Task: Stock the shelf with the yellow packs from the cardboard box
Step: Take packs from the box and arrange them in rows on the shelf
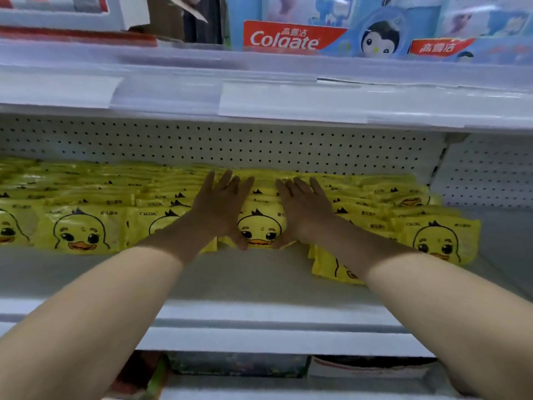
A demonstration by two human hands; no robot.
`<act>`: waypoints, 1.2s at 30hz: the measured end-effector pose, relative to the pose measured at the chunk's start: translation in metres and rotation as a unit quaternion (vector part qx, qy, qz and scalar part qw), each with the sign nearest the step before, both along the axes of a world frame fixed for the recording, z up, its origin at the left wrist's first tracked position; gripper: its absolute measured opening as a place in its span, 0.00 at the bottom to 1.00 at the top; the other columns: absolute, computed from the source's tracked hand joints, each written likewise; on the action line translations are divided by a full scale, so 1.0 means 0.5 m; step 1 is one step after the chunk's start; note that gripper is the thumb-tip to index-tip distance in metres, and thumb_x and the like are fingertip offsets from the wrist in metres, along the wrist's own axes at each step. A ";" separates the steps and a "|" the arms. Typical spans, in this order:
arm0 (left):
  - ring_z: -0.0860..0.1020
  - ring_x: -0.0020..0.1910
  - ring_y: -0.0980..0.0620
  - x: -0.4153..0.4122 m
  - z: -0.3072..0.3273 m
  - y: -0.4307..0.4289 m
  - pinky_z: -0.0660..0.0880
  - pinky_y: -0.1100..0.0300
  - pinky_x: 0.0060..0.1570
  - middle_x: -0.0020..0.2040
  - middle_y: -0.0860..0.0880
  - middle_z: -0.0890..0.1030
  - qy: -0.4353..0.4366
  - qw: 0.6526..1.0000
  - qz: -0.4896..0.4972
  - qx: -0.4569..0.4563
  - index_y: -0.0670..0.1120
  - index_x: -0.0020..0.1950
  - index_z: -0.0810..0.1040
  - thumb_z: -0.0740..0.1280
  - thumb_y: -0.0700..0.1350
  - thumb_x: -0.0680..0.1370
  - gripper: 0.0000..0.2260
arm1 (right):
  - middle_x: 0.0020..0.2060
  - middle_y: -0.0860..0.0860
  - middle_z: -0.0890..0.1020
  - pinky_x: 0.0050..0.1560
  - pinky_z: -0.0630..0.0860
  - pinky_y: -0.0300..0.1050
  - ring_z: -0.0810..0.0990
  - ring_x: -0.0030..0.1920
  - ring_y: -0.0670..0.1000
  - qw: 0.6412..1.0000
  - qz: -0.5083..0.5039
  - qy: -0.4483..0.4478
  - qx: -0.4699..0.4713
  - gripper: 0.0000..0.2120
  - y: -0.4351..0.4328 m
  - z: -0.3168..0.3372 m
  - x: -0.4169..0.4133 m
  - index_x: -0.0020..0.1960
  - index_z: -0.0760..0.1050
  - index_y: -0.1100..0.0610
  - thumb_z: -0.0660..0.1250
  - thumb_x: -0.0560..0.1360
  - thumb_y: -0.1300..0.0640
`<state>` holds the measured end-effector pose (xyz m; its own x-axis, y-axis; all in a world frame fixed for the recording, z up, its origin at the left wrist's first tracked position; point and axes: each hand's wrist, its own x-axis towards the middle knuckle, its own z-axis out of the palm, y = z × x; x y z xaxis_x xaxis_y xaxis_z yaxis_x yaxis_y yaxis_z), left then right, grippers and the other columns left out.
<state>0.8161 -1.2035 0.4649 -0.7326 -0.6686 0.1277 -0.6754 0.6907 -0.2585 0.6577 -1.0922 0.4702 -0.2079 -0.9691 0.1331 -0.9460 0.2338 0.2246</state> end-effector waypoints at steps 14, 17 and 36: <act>0.40 0.79 0.43 0.013 -0.014 -0.012 0.37 0.41 0.74 0.80 0.42 0.48 0.012 0.999 -0.039 -0.021 0.47 0.78 0.33 0.71 0.75 0.54 0.69 | 0.80 0.53 0.52 0.77 0.38 0.58 0.46 0.80 0.54 1.000 0.000 0.014 -0.028 0.67 0.000 -0.007 0.001 0.80 0.40 0.55 0.75 0.58 0.28; 0.38 0.78 0.44 0.035 -0.009 -0.013 0.35 0.41 0.74 0.80 0.44 0.46 0.006 0.999 -0.052 0.007 0.48 0.78 0.33 0.72 0.74 0.55 0.68 | 0.80 0.52 0.50 0.77 0.38 0.58 0.45 0.80 0.53 1.000 0.001 0.007 -0.016 0.66 0.022 -0.001 -0.004 0.80 0.39 0.53 0.76 0.60 0.31; 0.35 0.78 0.45 0.014 -0.004 0.011 0.37 0.42 0.75 0.80 0.45 0.41 0.029 0.997 -0.063 0.043 0.48 0.79 0.36 0.68 0.76 0.59 0.64 | 0.77 0.55 0.58 0.77 0.39 0.59 0.50 0.79 0.55 0.999 -0.032 0.038 0.001 0.66 0.030 -0.006 0.006 0.80 0.41 0.54 0.77 0.58 0.32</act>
<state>0.8231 -1.1981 0.4631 -0.8049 -0.5813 0.1193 -0.5934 0.7894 -0.1576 0.6609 -1.0774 0.4672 -0.2584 -0.9543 0.1498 -0.9094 0.2927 0.2956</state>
